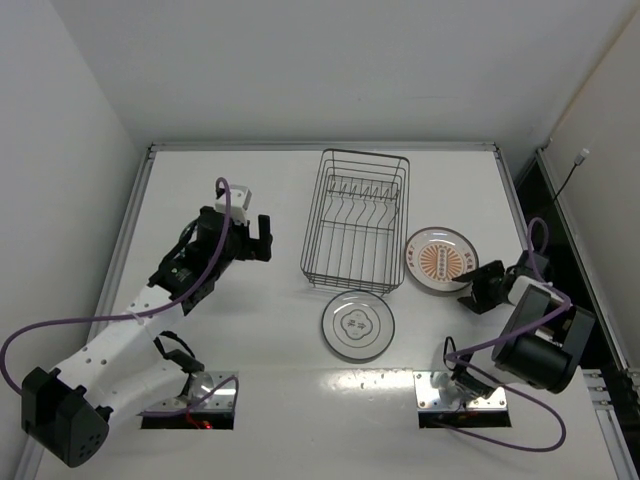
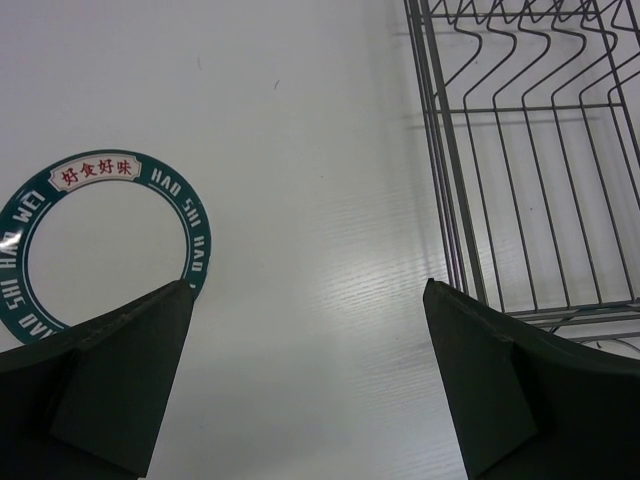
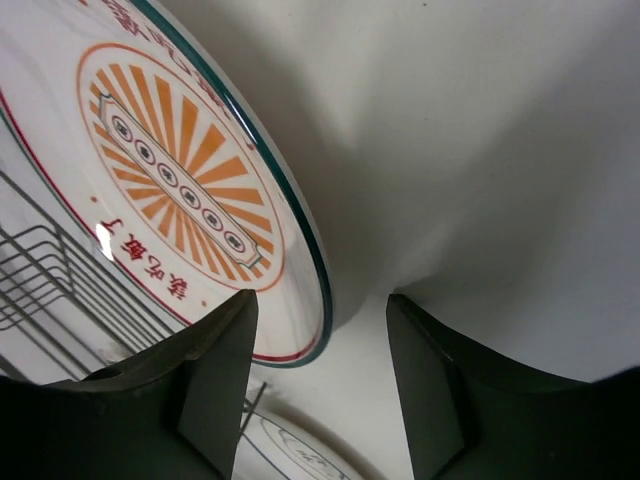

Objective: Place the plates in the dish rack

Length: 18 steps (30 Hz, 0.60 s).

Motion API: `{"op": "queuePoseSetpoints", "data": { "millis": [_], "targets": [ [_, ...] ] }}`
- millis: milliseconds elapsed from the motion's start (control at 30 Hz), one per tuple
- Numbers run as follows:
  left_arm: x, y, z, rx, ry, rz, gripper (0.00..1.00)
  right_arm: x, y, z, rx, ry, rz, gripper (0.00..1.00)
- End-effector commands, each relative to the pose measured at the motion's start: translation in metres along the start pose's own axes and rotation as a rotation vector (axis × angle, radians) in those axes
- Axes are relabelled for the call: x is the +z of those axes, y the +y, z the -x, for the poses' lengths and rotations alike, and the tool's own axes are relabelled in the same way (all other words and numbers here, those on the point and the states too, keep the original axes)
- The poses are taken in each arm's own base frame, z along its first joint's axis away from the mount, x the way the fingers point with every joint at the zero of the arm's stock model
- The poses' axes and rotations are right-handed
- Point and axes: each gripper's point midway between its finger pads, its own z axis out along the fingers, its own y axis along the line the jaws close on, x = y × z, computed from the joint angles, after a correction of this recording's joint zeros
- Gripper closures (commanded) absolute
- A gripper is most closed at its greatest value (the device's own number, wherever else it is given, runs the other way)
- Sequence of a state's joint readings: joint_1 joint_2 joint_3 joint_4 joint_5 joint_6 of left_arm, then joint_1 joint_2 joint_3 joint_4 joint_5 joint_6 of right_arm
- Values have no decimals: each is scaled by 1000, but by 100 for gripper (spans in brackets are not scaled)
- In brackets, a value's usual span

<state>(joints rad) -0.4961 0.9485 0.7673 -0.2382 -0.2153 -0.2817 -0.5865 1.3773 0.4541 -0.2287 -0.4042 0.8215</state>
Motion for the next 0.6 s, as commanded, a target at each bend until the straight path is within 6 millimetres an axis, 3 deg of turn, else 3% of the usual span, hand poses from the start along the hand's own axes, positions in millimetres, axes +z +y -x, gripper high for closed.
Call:
{"op": "queuePoseSetpoints", "data": {
  "millis": [0,167,267,333,367,467,567],
  "targets": [
    [0,0,14,2,-39,8,0,15,-11,1,62,-42,-13,52],
    [2,0,12,4,-31,10,0,21,-7,5,119,-79,17,63],
    [4,0,9,7,-22,12,0,22,-4,9,127,-100,38,79],
    [4,1,10,6,-24,21,0,22,-6,7,114,-94,31,99],
    [4,1,10,6,-24,21,0,20,-3,10,99,-94,30,100],
    [3,2,7,9,-13,23,0,-2,15,30,0,-176,10,100],
    [3,2,7,9,-13,23,0,-54,58,62,-138,-381,-3,100]
  ]
}}
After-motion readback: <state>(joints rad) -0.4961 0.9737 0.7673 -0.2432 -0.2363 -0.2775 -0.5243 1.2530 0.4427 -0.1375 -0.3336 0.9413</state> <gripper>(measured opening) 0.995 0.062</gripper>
